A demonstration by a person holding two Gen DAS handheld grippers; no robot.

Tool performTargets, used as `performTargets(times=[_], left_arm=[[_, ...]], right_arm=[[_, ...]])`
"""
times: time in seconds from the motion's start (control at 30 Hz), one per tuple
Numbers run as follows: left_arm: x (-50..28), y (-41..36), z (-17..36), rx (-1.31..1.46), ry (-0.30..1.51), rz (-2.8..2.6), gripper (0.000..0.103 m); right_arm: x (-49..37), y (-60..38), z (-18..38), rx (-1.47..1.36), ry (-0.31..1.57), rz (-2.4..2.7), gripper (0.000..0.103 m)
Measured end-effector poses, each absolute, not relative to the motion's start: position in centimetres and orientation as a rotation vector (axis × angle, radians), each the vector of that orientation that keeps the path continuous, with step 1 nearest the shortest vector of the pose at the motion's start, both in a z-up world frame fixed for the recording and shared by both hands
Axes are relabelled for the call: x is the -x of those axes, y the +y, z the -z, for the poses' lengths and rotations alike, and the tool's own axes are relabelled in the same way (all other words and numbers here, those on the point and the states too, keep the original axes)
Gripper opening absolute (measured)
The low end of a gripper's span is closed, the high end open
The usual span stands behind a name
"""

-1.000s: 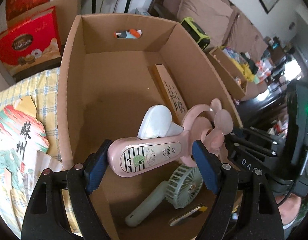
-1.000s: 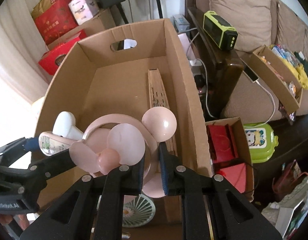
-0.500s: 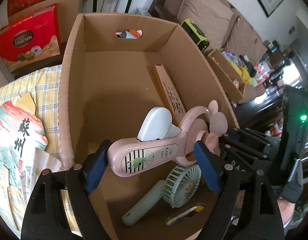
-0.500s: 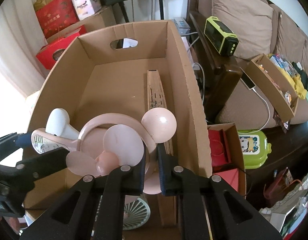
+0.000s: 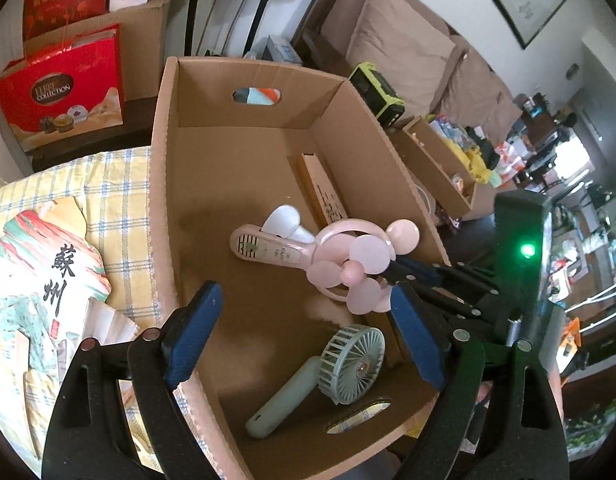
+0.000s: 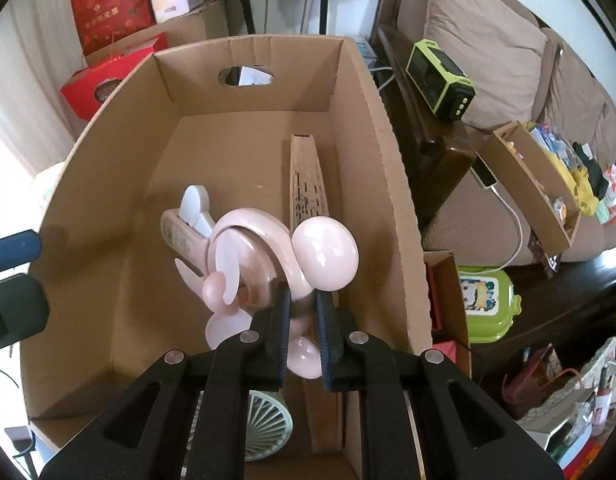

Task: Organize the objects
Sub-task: 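Lower the pink fan into the box and open the right gripper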

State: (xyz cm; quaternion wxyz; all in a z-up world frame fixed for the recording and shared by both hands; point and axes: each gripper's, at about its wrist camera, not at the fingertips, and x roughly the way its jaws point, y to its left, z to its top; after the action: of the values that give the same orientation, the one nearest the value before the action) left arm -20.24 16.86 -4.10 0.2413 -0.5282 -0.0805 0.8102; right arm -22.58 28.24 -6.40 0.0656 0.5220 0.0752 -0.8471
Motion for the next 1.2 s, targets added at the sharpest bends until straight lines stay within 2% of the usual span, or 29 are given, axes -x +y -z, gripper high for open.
performTargets(times=[0.43, 0.7, 0.77, 0.83, 0.9, 0.97, 1.2], left_arm=[[19.4, 14.8, 3.2, 1.429, -0.263, -2.207, 0.085], [19.0, 13.8, 3.7, 1.444, -0.28, -2.196, 0.085], [19.0, 13.4, 3.9, 1.452, -0.285, -2.196, 0.085], [18.7, 13.1, 4.0, 1.457, -0.288, -2.197, 0.085], [18.7, 12.7, 4.1, 1.459, -0.293, -2.199, 0.085], [18.5, 12.2, 4.1, 1.456, -0.294, -2.21, 0.092], [18.2, 10.5, 3.5, 1.446, -0.288, -2.261, 0.095]], right_arm=[[23.6, 24.7, 9.3, -1.685, 0.462, 2.376, 0.011], [24.4, 24.8, 10.1, -1.73, 0.483, 2.361, 0.011], [24.6, 24.6, 10.3, -1.753, 0.502, 2.357, 0.023], [24.5, 24.7, 9.9, -1.737, 0.486, 2.369, 0.03], [24.3, 25.0, 9.3, -1.716, 0.453, 2.385, 0.03], [24.1, 25.3, 8.5, -1.689, 0.393, 2.404, 0.032], [22.5, 25.2, 5.0, -1.567, 0.284, 2.461, 0.038]])
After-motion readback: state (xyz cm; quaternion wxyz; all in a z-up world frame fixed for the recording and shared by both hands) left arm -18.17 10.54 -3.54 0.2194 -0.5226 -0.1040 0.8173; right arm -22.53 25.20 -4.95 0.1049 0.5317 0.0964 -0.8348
